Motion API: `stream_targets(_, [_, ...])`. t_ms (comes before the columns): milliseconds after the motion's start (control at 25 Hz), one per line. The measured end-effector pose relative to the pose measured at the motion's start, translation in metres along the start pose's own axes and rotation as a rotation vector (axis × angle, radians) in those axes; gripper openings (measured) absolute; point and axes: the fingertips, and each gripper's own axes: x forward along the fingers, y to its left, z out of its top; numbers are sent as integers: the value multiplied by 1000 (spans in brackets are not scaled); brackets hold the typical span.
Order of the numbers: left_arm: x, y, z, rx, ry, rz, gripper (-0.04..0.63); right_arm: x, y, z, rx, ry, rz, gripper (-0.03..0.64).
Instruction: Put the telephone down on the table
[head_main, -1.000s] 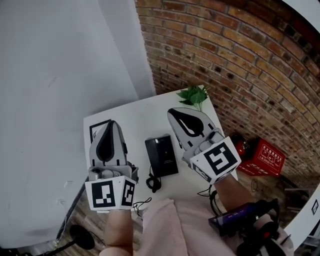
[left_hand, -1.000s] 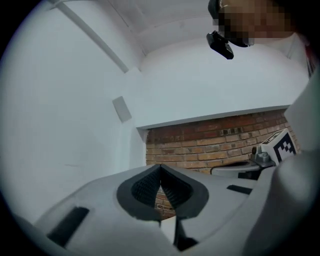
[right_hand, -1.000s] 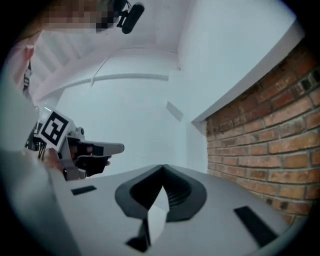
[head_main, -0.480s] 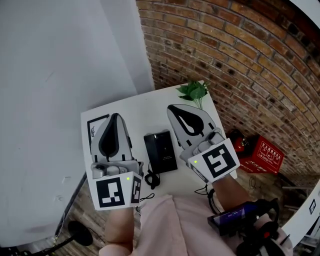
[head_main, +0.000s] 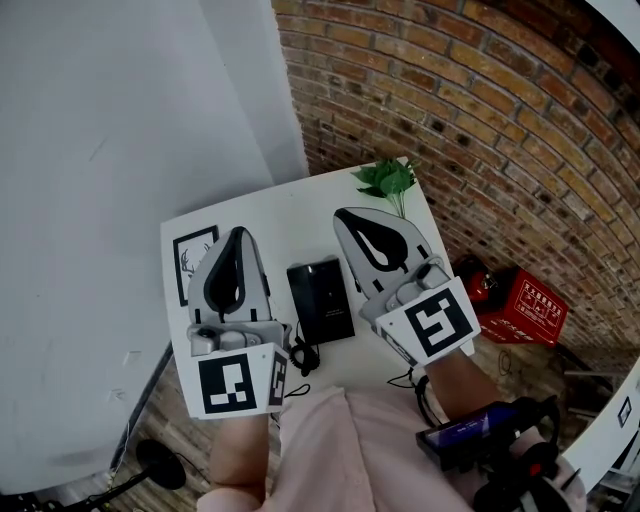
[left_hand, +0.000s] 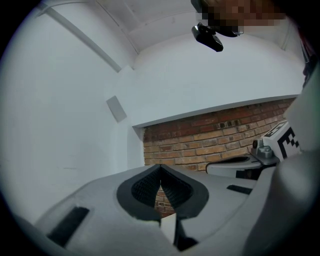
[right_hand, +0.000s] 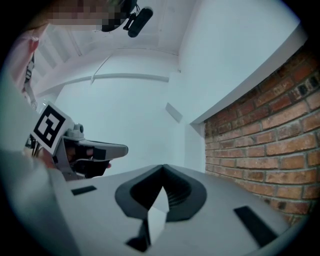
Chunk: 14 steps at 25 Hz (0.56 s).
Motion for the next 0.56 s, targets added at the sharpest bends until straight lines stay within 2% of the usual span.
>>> stream_targets(560, [0,-6,-5,19,14,-19,0,-2,-1,1,5,-6,-5,5])
